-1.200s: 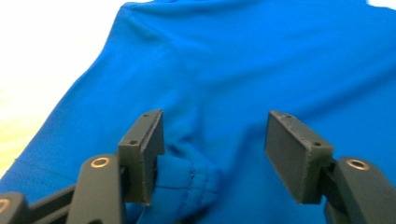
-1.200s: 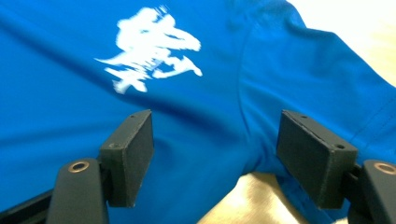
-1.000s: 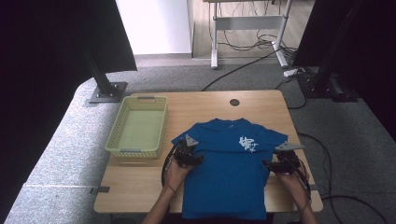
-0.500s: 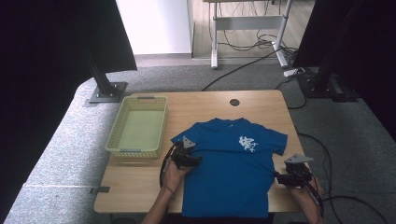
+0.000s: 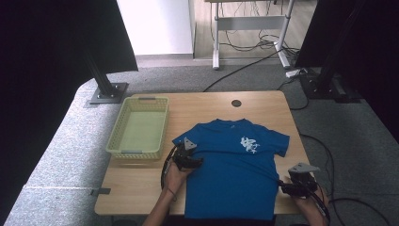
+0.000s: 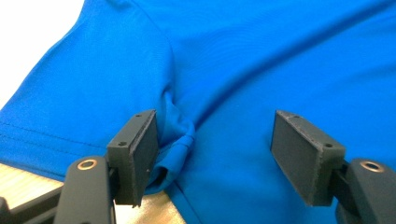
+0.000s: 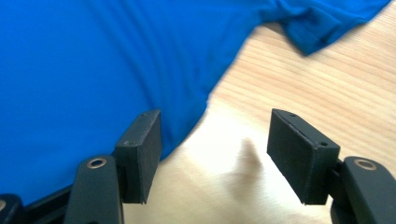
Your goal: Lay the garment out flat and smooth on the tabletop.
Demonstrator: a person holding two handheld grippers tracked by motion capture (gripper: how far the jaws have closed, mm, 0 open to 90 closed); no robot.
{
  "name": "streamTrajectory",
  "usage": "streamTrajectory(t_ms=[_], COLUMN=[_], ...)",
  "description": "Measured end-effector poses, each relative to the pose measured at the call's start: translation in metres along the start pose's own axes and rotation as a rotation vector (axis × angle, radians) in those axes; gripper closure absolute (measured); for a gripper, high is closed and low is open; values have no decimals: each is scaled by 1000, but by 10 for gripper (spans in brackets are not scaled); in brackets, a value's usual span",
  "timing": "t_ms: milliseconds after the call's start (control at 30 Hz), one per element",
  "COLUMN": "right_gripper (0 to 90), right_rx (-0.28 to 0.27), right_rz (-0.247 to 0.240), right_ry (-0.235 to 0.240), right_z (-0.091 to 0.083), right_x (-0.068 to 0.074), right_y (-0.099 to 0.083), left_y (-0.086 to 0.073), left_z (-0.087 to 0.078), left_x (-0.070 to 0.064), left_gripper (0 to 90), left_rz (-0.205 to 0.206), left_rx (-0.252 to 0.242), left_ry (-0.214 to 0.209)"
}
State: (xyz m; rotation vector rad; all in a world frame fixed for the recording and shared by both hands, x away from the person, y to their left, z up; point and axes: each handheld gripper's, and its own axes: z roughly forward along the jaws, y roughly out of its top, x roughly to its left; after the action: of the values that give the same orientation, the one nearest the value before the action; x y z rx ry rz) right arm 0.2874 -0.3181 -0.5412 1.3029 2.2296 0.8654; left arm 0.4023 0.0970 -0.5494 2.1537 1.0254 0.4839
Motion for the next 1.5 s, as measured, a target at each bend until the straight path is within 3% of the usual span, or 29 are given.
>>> streamTrajectory(t_ms=[167,267,300,333,400,433,500,567,600,633,700,800,867,967,1033,1133,1267,1367,1433,1500], right_gripper=[324,337,388,494,793,843,851,816,709,619,557,504,494,467,457,440,392,349,341,340], right_rx=[-38,-6,22,18,11,16,2,-143,-224,-277,-332,-267,-202,-126,-105,-113,-154,-151,-143,-140], right_rz=[40,24,4,-5,-6,-21,-60,-61,-65,-68,-53,-2,54,75,94,84,44,33,25,32], right_ry=[115,114,90,81,113,125,95,80,59,29,21,16,73,127,158,188,217,198,179,145], right_z=[-8,-5,-2,-2,-6,-7,-16,-47,-66,-82,-101,-90,-70,-46,-38,-37,-42,-34,-25,-16], right_x=[22,37,42,46,52,56,64,70,73,75,69,53,44,40,37,38,47,50,49,44], right_y=[-6,-9,-10,-11,-12,-13,-10,1,8,14,21,17,8,-5,-12,-17,-15,-10,-6,-1], left_y=[0,0,-1,-1,-1,-1,-1,-1,-1,-1,-1,-1,0,2,3,2,-5,-11,-14,-14], left_z=[0,0,0,0,0,0,0,0,0,0,0,0,0,-3,-9,-20,-27,-28,-26,-25], left_x=[0,0,0,0,0,0,0,0,0,0,0,0,0,-1,-4,-9,-16,-20,-22,-20], left_gripper=[316,316,317,317,317,317,317,317,317,317,317,316,316,317,318,326,325,319,315,302], left_rz=[-1,-2,-2,-2,-3,-2,-3,-2,-1,-1,-1,-1,3,22,36,35,43,55,79,72], left_rx=[-1,-2,-3,-5,-7,-7,-7,-6,-4,-3,-4,-9,-1,35,38,23,47,69,80,70], left_ry=[1,1,1,1,2,1,1,0,0,0,0,0,-1,0,1,-34,-66,-67,-44,-43])
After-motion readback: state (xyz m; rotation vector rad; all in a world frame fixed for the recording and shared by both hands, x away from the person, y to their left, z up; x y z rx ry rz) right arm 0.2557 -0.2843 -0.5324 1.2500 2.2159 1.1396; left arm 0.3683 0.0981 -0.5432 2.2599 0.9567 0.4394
